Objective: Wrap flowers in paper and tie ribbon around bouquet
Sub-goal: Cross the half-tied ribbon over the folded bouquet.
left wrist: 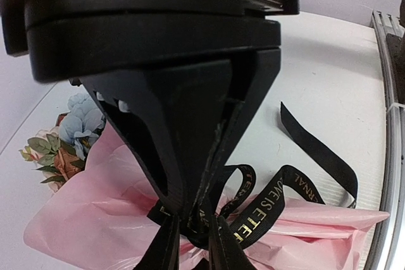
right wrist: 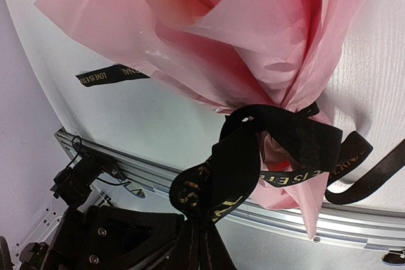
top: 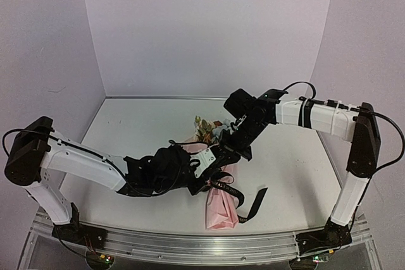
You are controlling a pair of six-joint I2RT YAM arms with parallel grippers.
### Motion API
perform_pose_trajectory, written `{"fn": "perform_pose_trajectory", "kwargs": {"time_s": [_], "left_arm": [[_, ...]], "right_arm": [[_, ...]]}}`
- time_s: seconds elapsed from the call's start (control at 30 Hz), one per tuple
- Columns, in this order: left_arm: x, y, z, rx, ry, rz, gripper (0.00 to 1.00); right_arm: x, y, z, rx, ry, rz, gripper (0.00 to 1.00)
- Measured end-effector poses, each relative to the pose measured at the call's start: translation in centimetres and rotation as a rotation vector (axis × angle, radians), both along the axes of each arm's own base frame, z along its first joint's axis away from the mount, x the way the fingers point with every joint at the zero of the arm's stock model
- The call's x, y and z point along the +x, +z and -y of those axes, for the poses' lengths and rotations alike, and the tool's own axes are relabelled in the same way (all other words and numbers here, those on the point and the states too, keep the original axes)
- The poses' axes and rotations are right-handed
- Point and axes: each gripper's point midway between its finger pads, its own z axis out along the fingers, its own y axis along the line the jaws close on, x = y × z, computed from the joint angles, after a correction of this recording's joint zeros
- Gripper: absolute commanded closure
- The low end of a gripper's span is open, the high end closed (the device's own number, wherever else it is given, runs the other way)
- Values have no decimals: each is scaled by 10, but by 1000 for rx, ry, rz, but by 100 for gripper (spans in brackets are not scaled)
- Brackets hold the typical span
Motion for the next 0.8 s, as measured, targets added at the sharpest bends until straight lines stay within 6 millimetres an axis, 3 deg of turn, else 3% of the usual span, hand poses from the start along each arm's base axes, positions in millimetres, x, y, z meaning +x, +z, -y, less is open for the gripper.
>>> {"fn": "perform_pose_trajectory", "kwargs": {"time_s": [0.23, 0.47, 0.8], "left_arm": [[3, -13, -1, 26, 20, -8, 100], [3, -11, -4, 2, 16, -17, 100], [5, 9, -17, -122, -34, -126, 100]], "right_arm": [[-1, 0, -2, 9, 2, -2, 99], [-4, -4, 1, 19, 59, 34, 72], [-14, 1, 43, 48, 345, 453, 62]]}}
